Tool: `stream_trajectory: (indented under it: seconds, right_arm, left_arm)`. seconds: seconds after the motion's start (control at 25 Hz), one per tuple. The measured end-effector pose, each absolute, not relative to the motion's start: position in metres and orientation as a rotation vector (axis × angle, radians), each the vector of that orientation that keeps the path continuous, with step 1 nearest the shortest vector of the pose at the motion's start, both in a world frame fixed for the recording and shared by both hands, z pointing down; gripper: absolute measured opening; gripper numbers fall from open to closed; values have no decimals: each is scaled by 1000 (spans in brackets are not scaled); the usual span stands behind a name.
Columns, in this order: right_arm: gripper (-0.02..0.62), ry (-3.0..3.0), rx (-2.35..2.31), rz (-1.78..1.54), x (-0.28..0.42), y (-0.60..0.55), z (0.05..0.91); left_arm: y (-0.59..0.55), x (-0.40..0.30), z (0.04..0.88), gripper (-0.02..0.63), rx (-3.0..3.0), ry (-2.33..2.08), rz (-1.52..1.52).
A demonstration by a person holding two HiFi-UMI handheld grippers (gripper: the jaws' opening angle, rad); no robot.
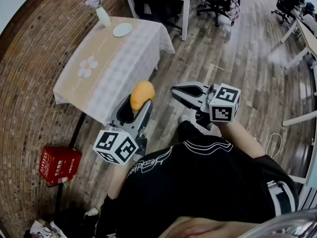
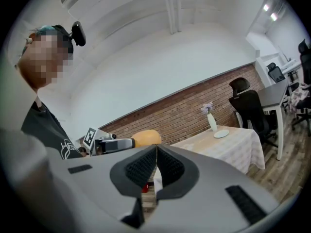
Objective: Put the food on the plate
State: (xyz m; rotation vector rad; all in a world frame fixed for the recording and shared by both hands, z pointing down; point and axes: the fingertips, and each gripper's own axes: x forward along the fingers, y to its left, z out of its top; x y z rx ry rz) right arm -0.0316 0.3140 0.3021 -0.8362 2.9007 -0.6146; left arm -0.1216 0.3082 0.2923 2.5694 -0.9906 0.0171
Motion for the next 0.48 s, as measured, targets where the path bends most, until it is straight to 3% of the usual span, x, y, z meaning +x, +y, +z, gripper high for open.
stream_trajectory:
  seconds: [0.48]
  right_arm:
    - [-3,2856,-803,-692,46,161,308]
  left_arm:
    - [164,-53,299,281,2501,-1045,39]
